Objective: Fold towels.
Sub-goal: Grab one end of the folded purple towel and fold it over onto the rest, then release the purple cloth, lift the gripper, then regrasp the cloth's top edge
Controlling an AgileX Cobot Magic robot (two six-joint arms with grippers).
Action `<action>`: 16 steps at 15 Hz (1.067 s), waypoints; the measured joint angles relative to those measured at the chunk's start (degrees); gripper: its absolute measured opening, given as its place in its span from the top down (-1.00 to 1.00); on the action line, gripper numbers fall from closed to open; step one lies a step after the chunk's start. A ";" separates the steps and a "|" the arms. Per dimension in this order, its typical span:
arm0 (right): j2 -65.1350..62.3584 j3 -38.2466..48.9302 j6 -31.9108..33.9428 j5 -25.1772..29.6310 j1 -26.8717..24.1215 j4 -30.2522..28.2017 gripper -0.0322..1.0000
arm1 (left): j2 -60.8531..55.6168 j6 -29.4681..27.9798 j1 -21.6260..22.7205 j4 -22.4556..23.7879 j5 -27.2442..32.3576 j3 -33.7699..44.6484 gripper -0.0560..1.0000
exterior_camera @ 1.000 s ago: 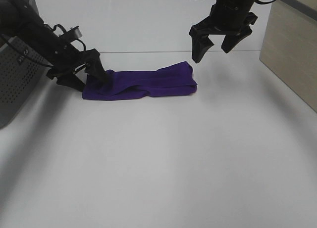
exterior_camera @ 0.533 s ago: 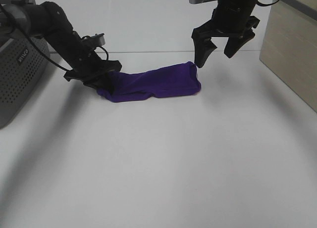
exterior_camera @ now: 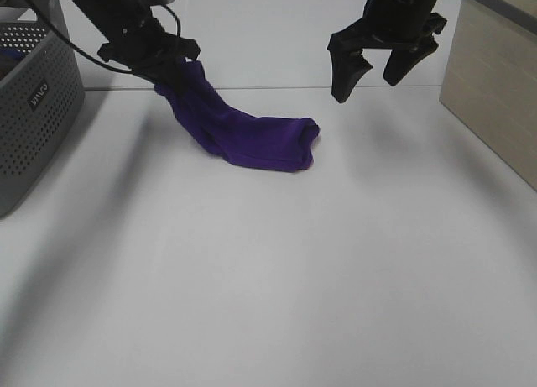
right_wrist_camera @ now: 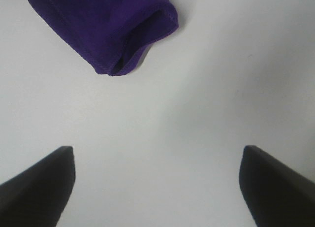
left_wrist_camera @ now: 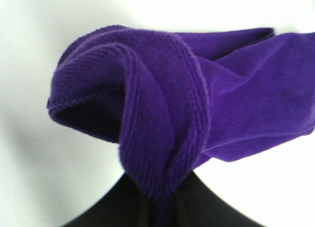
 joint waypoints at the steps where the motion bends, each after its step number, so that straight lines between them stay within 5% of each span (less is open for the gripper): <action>1: -1.49 0.00 0.00 0.11 0.00 0.00 -0.77 | 0.00 0.74 -1.26 -0.63 0.06 -1.09 0.84; 5: -6.93 0.00 0.00 0.17 0.00 1.03 -0.77 | 0.74 3.90 -8.59 -1.66 0.29 -1.49 0.84; 10: -9.11 0.00 0.00 0.17 0.00 1.09 -0.77 | 2.58 3.90 -12.20 -1.55 -1.89 -1.49 0.77; 14: -11.12 0.00 0.00 0.23 0.00 1.26 -0.77 | 2.81 3.72 -14.90 -5.50 -6.82 -1.49 -0.12; 16: -12.66 0.00 0.00 0.23 0.00 1.49 -0.77 | 2.81 3.72 -16.39 -6.53 -7.85 -1.49 -0.41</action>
